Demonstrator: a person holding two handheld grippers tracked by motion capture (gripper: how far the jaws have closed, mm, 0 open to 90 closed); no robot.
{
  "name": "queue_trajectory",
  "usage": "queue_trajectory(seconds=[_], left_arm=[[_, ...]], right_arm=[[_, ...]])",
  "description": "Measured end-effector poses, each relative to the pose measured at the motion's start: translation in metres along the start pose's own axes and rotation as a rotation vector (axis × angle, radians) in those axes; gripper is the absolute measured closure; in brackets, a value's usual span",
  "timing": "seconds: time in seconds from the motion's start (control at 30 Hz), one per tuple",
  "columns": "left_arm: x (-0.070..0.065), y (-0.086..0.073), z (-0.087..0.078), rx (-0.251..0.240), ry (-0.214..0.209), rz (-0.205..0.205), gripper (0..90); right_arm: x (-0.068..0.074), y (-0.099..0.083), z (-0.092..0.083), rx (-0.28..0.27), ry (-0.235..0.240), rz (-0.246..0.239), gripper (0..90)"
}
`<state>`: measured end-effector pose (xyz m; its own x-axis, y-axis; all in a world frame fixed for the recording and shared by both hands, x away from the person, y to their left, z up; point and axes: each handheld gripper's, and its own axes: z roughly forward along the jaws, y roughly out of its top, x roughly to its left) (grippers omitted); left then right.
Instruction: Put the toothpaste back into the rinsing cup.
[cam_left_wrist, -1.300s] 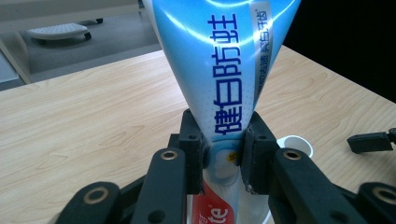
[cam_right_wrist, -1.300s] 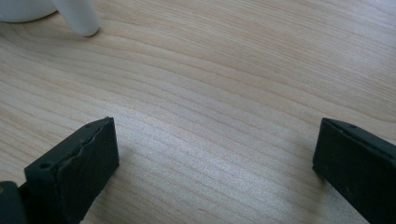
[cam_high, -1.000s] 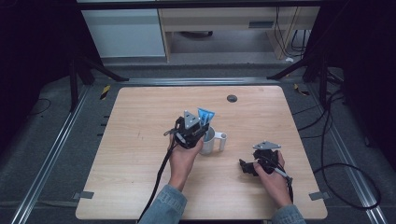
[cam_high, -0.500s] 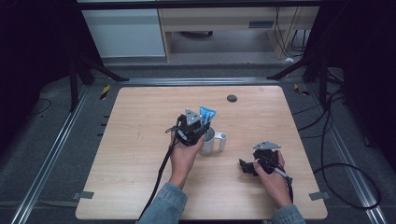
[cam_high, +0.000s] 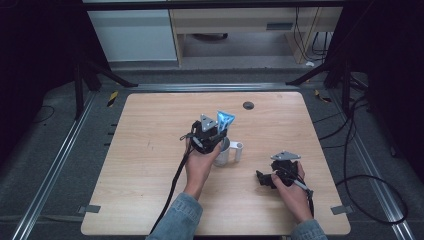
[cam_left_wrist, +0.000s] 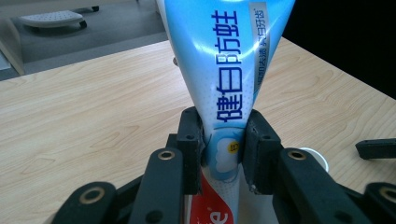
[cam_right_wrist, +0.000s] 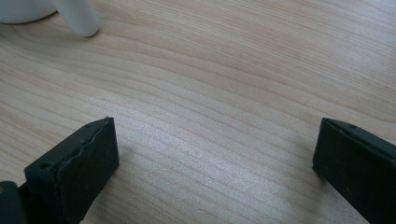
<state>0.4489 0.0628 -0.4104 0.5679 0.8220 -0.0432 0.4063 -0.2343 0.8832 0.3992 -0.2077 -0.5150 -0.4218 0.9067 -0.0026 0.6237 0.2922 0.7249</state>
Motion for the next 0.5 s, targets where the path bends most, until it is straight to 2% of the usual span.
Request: queue_trajectory(seconds=[0.07,0.5], left_arm=[[0.0008,-0.0001,0.0007,-0.003,-0.008,-0.014,69.7],[0.0004,-0.0003,0.0007,-0.004,-0.001,-0.006,65.5]], right_arm=[[0.0,0.0,0.0,0.0,0.0,0.0,0.5],[0.0,0.0,0.0,0.0,0.0,0.0,0.5]])
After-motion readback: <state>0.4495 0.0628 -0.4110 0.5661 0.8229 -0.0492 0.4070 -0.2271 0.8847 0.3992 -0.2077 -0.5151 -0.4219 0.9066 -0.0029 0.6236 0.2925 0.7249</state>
